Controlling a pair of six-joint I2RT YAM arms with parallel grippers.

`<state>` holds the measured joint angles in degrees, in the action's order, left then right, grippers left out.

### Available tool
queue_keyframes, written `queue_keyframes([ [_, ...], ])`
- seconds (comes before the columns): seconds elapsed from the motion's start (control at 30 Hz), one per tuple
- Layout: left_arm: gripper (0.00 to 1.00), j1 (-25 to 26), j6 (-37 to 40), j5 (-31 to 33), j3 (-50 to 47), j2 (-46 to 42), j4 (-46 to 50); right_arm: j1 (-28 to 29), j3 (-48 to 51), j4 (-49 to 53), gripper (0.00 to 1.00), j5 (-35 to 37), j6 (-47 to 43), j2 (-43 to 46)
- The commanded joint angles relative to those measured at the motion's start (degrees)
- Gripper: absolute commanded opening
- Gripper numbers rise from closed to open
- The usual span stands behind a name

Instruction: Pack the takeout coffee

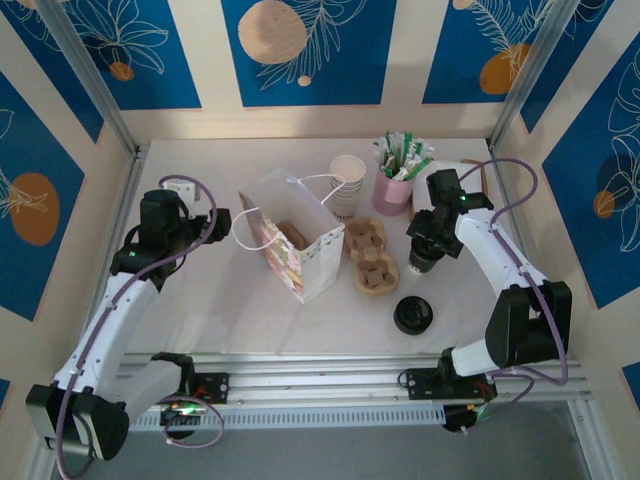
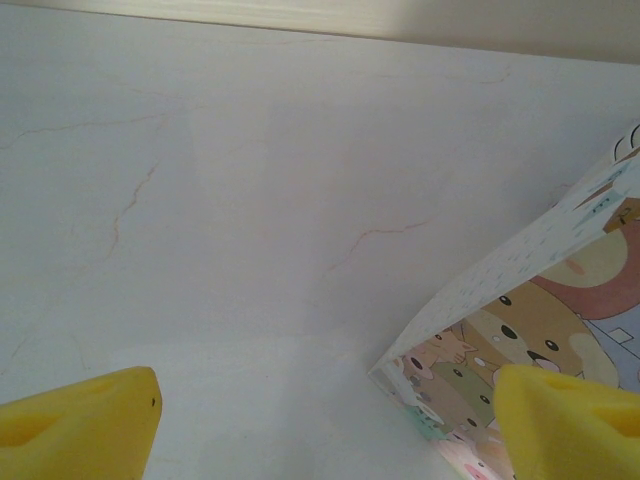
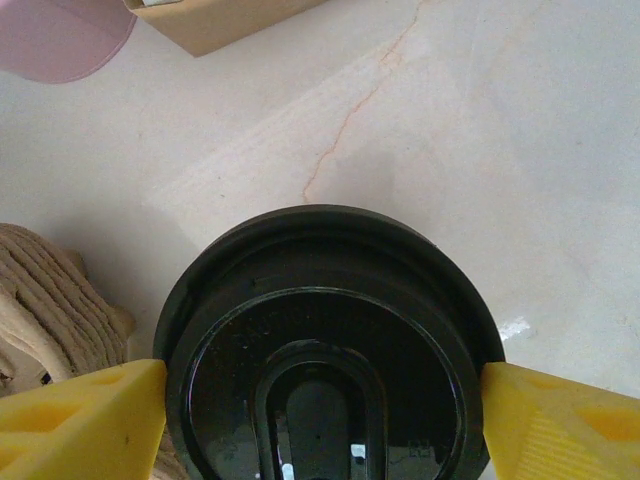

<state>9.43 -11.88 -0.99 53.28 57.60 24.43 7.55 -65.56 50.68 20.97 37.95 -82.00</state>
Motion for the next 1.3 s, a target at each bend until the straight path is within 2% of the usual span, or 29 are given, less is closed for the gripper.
queue_keyframes([
  [0.0, 0.86, -0.38, 0.40, 0.29, -0.10, 0.23, -0.29, 0.52, 0.94, 1.38, 0.81, -0.27, -0.07, -0.62],
  [0.33, 0.86, -0.40, 0.48, 0.73, -0.10, 0.31, -0.43, 0.79, 1.57, 2.51, 0.75, 1.75, -0.68, -2.00],
  [0.5, 0.86, -0.42, 0.58, 0.91, -0.10, 0.32, -0.34, 0.61, -3.50, 5.30, 0.66, -0.72, -3.43, 2.89],
  [0.63, 0.86, -0.40, 0.70, 0.99, -0.02, 0.57, -0.44, 2.68, -9.94, 8.61, 0.65, -3.04, -8.51, 7.40],
  [0.83, 0.86, -0.38, 0.82, 2.71, 0.03, 0.74, -0.17, 12.74, -22.73, 13.40, 0.65, -2.54, -14.93, 12.50],
  [0.93, 0.86, -0.45, -0.11, 4.44, 0.50, 1.01, 0.44, 21.62, -29.05, 13.84, 0.65, 0.28, -17.55, 13.23],
  [1.1, 0.86, -0.77, -2.83, 7.40, 2.03, 2.29, 0.78, 33.60, -39.96, 13.32, 0.65, 2.64, -20.44, 9.18],
  [1.27, 0.85, -3.62, -6.51, 3.72, 8.25, 7.35, 3.54, 42.98, -49.27, 12.96, 0.65, 5.39, -26.57, 1.69],
])
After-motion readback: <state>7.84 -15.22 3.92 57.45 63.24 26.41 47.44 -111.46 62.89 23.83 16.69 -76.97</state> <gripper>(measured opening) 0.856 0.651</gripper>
